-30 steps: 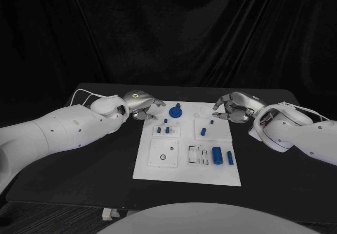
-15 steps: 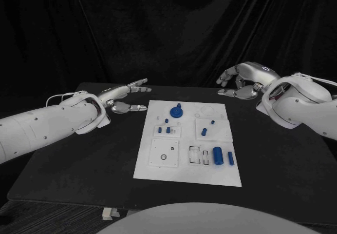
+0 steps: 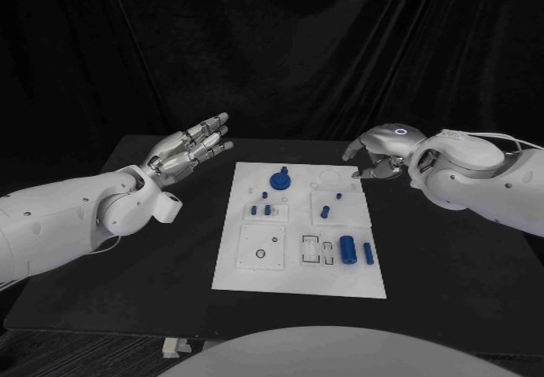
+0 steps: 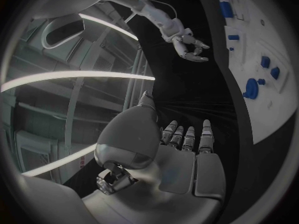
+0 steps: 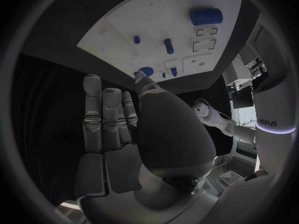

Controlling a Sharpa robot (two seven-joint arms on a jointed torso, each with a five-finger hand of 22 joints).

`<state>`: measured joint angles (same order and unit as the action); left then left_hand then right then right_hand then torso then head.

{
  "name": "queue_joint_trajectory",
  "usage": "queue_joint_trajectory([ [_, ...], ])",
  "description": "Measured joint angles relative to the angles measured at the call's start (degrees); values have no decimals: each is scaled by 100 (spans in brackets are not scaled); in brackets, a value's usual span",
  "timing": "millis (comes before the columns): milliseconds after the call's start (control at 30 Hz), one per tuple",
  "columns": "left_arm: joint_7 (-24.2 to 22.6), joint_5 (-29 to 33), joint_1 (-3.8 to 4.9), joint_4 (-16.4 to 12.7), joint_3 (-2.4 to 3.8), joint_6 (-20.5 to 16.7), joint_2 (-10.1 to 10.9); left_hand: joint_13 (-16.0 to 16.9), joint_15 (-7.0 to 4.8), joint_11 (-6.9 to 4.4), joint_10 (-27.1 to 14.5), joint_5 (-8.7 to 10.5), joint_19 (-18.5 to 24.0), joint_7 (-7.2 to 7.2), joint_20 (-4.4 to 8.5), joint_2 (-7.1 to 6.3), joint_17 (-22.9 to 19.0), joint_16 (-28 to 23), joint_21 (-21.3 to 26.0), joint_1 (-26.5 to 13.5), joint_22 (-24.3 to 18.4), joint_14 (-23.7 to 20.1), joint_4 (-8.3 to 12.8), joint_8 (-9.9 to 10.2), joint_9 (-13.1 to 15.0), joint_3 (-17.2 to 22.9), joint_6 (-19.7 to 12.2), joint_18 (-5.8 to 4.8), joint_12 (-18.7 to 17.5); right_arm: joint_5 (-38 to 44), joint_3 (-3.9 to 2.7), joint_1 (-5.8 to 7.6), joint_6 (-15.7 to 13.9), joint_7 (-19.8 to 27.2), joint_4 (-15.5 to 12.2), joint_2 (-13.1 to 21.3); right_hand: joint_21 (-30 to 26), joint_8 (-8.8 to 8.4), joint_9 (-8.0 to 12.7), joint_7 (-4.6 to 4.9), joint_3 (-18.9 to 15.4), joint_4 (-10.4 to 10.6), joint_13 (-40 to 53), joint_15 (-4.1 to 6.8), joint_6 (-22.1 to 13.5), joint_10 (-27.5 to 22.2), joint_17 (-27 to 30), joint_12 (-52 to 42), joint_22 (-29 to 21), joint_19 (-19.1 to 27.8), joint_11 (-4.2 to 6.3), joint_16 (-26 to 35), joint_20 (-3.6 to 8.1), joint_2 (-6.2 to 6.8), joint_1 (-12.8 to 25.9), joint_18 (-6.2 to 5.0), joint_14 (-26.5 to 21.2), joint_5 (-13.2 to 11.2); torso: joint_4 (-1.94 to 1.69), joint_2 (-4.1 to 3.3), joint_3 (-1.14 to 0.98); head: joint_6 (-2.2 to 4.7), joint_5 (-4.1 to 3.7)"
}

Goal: Assemble the parts on the task board

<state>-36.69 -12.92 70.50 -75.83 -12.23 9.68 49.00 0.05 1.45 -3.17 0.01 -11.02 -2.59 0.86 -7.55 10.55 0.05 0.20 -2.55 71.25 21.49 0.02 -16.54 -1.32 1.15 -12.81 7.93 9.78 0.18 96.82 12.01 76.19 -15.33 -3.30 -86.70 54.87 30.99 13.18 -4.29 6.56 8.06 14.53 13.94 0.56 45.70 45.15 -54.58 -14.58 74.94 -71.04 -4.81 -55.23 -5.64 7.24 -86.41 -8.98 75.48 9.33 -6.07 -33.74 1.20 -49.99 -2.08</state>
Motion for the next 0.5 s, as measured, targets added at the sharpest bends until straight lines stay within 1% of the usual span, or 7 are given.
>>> queue_joint_trajectory([
  [67,-42,283,-10,-90,1,122,37,0,0,28,-1,-35,1,-30,1,20,0,0,22,24,-117,0,-15,0,8,-15,29,0,0,63,0,-89,92,4,93,-64,-39,0,-3,22,19,-19,-35,0,62,52,31,-9,0,0,-11,0,0,-23,-23,0,0,39,-48,3,12,0,-85],
  [100,-60,383,-15,-119,1,164,52,0,0,51,-4,-54,1,-50,1,36,0,0,22,43,-146,0,-15,0,12,-15,49,0,0,86,-1,-125,128,8,130,-94,-39,-21,-3,41,6,-28,-51,0,89,100,39,-34,0,0,-12,0,0,-23,-23,0,0,39,-85,5,21,0,-135],
  [200,-105,625,-32,-184,0,261,83,1,42,53,-1,-98,-18,-58,-18,47,0,0,22,85,-182,0,-14,0,13,-45,58,-1,0,146,-6,-224,214,25,230,-177,-82,-64,-2,80,20,-52,-114,-21,181,281,80,-90,0,0,-29,0,0,-47,-47,0,-21,84,-161,10,42,0,-231],
  [300,-138,778,-33,-246,-1,328,86,1,74,53,-1,-137,-39,-58,-38,80,1,0,22,117,-201,-13,-14,0,13,-45,58,-1,0,180,-6,-321,268,49,363,-258,-127,-127,-2,81,8,-71,-167,-21,182,435,131,-117,0,0,-38,0,0,-62,-59,0,-21,85,-232,20,66,0,-302],
  [367,-146,828,-35,-261,-1,356,89,1,96,53,-1,-153,-20,-74,-57,80,1,0,22,117,-212,9,-14,0,13,-45,103,-1,0,185,-6,-366,286,66,416,-300,-127,-133,-2,109,9,-71,-187,-21,210,456,135,-118,-1,-5,-46,0,-5,-63,-58,0,-21,110,-258,27,77,0,-322],
  [433,-147,884,-42,-277,-1,391,96,2,176,101,-4,-257,-54,-87,-131,124,1,0,22,244,-239,-12,2,0,19,-61,130,-1,0,188,-6,-425,297,94,490,-360,-127,-161,-2,131,24,-87,-218,-21,240,537,142,-121,-1,-21,-57,0,-21,-93,-28,0,-21,128,-294,36,92,0,-346],
  [500,-147,923,-52,-289,-1,418,105,2,218,106,-9,-354,-52,-108,-177,152,1,0,22,339,-264,8,2,0,19,-61,151,-1,0,188,-6,-473,298,123,561,-419,-127,-172,-2,130,36,-99,-256,-41,293,636,157,-140,-1,-48,-58,0,-5,-109,-44,1,-41,134,-315,46,104,0,-357],
])
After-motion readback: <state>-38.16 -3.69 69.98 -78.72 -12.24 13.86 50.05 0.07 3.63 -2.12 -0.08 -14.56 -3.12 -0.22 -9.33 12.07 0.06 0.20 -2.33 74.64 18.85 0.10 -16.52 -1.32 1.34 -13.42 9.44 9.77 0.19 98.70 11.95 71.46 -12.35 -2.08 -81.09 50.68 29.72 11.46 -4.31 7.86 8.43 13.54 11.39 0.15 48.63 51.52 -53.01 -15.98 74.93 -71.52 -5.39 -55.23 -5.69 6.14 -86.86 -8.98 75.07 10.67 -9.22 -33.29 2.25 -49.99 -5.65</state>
